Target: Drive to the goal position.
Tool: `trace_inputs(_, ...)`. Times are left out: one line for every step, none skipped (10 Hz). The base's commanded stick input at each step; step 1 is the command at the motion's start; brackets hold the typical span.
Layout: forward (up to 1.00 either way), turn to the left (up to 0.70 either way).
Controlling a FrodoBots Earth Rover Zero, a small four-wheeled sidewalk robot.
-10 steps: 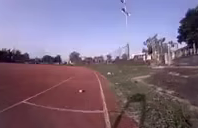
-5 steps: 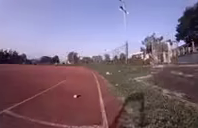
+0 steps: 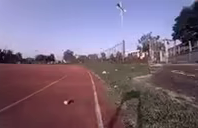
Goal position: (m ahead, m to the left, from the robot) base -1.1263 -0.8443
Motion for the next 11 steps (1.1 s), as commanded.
trace_inputs(0.24, 0.00)
trace_inputs(0.00, 0.00)
trace_inputs(0.00, 0.00)
trace_inputs(0.00, 0.00)
trace_inputs(0.00, 0.00)
trace_inputs(0.00, 0.00)
trace_inputs(0.00, 0.00)
trace_inputs(0.00, 0.00)
trace_inputs(0.00, 0.00)
trace_inputs(0.00, 0.00)
trace_inputs(0.12, 0.00)
